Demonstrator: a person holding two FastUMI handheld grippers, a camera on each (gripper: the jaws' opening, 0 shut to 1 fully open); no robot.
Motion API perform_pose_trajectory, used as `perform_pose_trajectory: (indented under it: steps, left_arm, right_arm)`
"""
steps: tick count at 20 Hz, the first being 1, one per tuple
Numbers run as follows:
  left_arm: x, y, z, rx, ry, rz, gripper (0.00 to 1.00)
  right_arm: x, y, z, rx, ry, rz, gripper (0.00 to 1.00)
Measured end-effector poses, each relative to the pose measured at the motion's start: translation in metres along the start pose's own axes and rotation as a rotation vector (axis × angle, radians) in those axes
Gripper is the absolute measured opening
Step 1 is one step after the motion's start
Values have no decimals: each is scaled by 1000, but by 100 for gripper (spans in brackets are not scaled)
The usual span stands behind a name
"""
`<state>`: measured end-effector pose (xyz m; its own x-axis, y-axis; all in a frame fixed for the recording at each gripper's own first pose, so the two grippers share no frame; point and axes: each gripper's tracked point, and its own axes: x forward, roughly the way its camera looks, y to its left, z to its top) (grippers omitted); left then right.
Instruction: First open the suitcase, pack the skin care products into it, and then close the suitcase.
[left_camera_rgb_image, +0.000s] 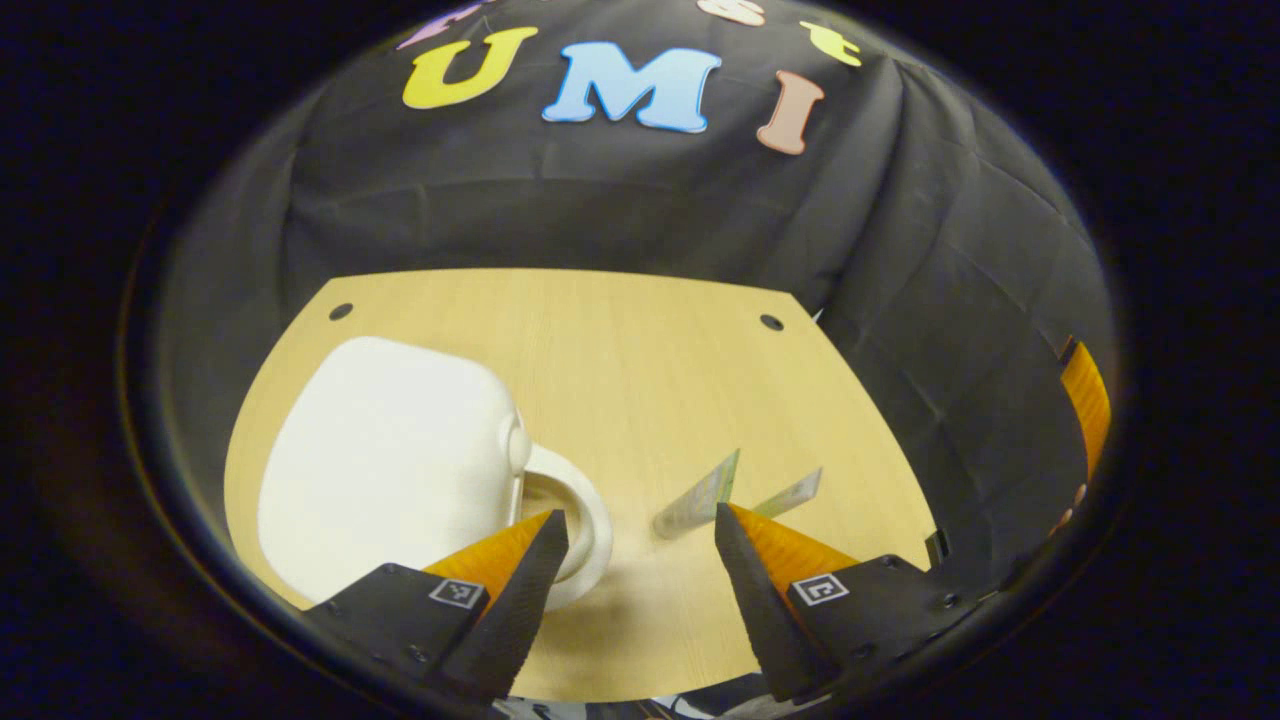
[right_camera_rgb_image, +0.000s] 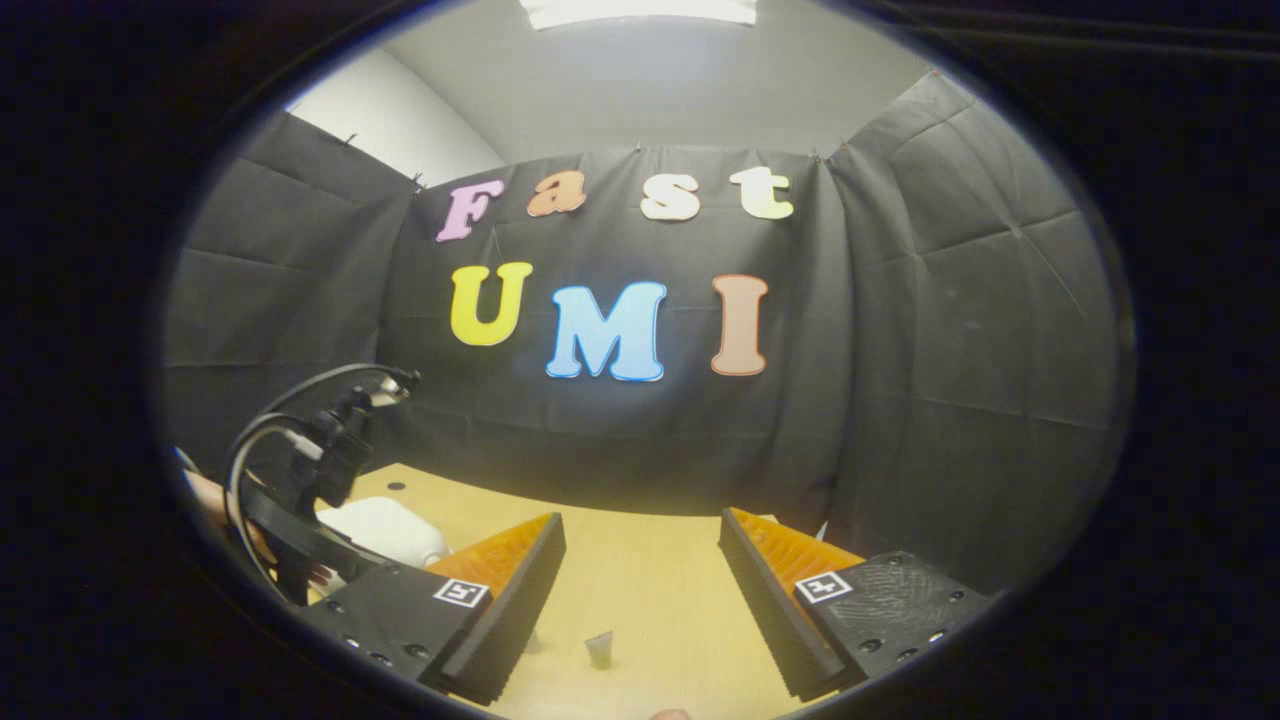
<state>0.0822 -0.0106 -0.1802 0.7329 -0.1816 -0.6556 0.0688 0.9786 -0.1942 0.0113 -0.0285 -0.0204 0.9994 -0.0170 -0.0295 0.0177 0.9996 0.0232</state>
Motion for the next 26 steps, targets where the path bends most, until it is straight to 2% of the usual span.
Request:
perform_pose_trajectory:
  steps: [8,9,11,13,14,15,16,18,22,26]
  left_arm:
    - [61,19,-33,-86,281,20,94]
    - [69,25,-37,-94,301,36,98]
    - [84,35,-48,-120,335,65,83]
    - [92,40,-54,-147,360,88,58]
    - [94,43,-54,-149,360,99,29]
    - [94,44,-56,-144,361,101,24]
    - [94,43,-54,-132,357,105,31]
    - [92,38,-43,-90,328,120,20]
    - [67,35,-1,32,262,188,20]
    - [5,44,63,30,169,204,20]
  right_arm:
    - [6,10,12,4,-48,67,95]
    - [5,9,13,2,-49,72,95]
    - [2,6,14,4,-54,83,95]
    - [-1,1,15,12,-57,94,94]
    - [-2,-2,15,15,-59,100,94]
    - [-3,-3,15,15,-60,111,95]
    - [-3,-4,12,12,-58,123,94]
    - [-2,-9,8,9,-52,148,95]
    - [4,-16,4,9,-41,190,95]
    - [5,-23,19,-28,-101,178,95]
